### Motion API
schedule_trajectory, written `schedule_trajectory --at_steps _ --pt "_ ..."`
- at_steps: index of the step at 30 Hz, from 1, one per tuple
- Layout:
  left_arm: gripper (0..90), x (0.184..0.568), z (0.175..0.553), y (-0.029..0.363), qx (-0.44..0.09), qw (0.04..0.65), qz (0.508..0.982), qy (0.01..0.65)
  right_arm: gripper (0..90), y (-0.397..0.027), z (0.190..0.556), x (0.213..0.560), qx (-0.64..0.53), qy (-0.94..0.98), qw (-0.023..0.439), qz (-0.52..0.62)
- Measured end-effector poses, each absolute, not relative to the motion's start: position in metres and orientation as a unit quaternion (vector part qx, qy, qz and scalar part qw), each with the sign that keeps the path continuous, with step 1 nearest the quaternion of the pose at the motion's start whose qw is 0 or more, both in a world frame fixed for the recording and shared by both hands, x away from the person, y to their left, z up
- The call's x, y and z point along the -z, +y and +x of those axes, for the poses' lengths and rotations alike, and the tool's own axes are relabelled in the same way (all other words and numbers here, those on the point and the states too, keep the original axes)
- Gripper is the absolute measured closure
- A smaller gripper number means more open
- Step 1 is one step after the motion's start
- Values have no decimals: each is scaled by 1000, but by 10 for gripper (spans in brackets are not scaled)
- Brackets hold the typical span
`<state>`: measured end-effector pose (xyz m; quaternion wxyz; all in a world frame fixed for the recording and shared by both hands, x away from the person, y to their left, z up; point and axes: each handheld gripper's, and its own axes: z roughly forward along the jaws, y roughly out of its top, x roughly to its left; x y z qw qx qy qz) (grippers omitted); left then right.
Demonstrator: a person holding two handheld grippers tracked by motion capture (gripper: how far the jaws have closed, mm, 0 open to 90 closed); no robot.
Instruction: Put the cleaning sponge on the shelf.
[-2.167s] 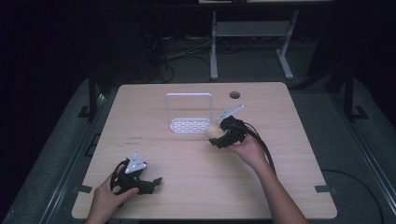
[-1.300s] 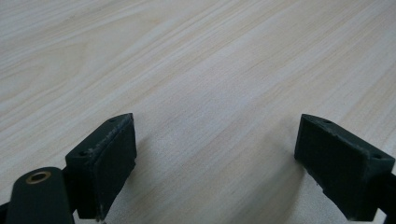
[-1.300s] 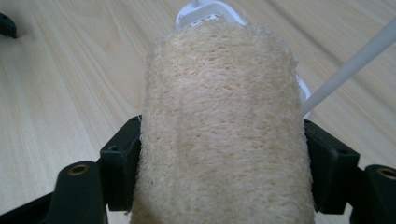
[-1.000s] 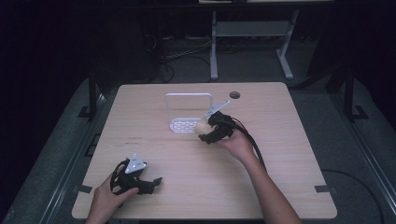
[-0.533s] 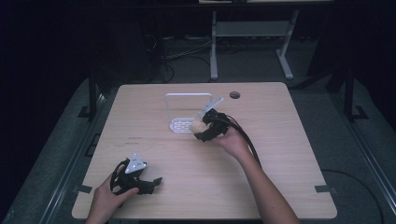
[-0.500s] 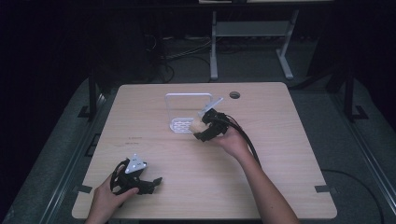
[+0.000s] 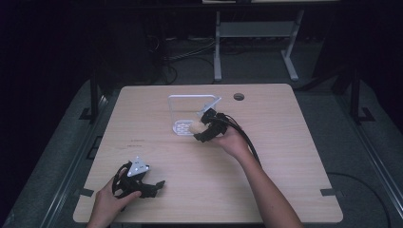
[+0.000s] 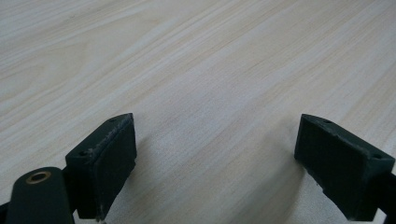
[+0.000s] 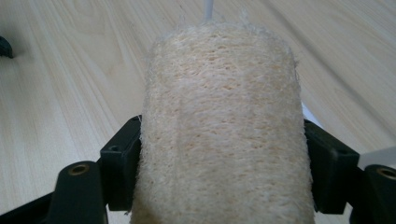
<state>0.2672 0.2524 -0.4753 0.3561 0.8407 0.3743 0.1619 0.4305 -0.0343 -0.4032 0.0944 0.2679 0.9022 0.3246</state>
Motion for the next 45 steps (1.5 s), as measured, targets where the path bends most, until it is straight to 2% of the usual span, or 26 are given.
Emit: schedule_trajectory --at_steps 25,45 --pt "121 475 267 252 -161 357 840 375 268 -6 451 402 -315 908 94 260" --pt "121 475 267 252 -161 357 840 375 268 11 468 422 -315 908 90 262"
